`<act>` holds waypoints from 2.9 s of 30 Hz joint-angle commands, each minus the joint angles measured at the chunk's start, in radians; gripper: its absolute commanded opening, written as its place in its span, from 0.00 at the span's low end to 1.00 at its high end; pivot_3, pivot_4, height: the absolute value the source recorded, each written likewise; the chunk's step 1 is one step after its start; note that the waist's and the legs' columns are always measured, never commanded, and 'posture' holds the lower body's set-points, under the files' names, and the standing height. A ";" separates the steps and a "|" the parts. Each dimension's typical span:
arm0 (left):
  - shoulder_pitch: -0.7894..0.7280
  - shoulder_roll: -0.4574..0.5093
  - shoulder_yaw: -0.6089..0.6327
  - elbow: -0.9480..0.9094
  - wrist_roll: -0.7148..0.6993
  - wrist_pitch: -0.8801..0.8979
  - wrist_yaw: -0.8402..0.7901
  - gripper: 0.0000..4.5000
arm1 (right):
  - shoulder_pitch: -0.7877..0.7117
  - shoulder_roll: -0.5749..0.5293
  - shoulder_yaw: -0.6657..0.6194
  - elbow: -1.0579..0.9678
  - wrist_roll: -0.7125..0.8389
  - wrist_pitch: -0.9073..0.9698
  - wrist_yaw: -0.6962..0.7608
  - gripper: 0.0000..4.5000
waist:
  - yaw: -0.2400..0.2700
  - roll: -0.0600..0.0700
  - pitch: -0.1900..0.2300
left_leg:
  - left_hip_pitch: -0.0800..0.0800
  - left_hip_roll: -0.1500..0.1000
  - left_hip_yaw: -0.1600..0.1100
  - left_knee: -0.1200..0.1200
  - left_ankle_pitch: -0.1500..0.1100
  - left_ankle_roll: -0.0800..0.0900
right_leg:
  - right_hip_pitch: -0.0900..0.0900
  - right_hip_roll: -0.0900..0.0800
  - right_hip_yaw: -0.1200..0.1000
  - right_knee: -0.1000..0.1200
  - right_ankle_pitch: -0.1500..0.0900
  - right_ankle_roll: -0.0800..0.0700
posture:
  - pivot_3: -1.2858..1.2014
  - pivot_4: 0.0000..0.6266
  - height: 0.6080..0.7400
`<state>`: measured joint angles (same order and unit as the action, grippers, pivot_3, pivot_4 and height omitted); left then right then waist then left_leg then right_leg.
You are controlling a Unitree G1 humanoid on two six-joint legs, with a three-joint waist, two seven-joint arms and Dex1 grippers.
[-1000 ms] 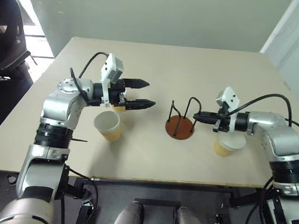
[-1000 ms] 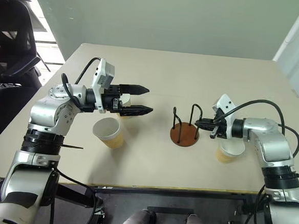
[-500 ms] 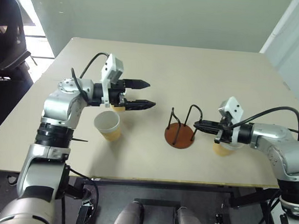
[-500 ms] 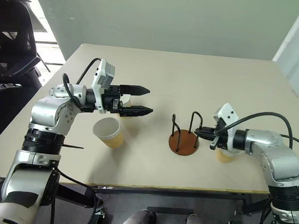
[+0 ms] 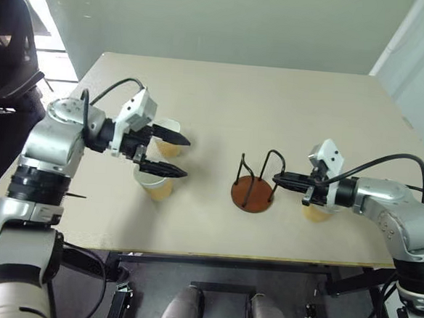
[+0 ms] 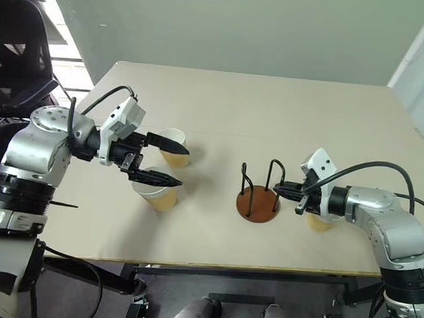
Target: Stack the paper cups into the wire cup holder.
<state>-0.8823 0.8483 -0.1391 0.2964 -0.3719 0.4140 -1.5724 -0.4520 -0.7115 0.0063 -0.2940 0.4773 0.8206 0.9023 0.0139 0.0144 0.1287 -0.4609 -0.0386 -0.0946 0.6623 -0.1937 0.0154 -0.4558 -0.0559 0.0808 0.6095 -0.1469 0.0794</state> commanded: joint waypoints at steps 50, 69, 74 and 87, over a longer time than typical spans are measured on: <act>-0.069 0.029 -0.085 -0.043 -0.094 -0.014 -0.042 1.00 | 0.081 -0.044 0.035 -0.264 0.120 0.082 -0.096 0.06 | -0.001 0.000 0.000 | -0.002 0.001 0.000 0.000 -0.001 0.001 | -0.002 0.000 0.000 0.001 -0.002 -0.001 | 0.52 0.24 1.00; -0.095 0.064 -0.134 -0.020 -0.145 -0.037 -0.042 1.00 | 0.047 -0.132 -0.100 -0.284 0.241 0.127 -0.073 0.56 | 0.000 -0.001 0.000 | -0.002 0.000 0.000 0.000 -0.001 0.001 | -0.002 0.000 0.000 0.001 -0.002 -0.001 | 0.52 0.24 1.00; -0.125 0.050 -0.119 -0.001 -0.122 -0.037 -0.042 1.00 | -0.018 -0.189 -0.194 -0.268 0.293 0.144 -0.082 0.56 | -0.001 -0.001 0.000 | -0.002 0.001 0.000 0.000 -0.001 0.001 | -0.002 0.001 0.000 0.001 -0.003 -0.001 | 0.52 0.24 1.00; -0.259 0.011 -0.155 0.297 0.300 -0.508 0.082 1.00 | -0.156 -0.299 -0.220 -0.214 0.274 0.091 -0.050 0.56 | 0.000 -0.001 0.000 | -0.009 0.000 0.000 0.001 -0.002 0.003 | -0.009 0.000 0.000 0.001 -0.004 0.001 | 0.52 0.24 1.00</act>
<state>-1.1103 0.8444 -0.2975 0.5633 -0.1258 -0.0162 -1.5087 -0.5823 -0.9897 -0.1925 -0.4935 0.7558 0.9410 0.8354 0.0136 0.0137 0.1282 -0.4708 -0.0382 -0.0946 0.6633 -0.1958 0.0180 -0.4650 -0.0556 0.0807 0.6101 -0.1510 0.0814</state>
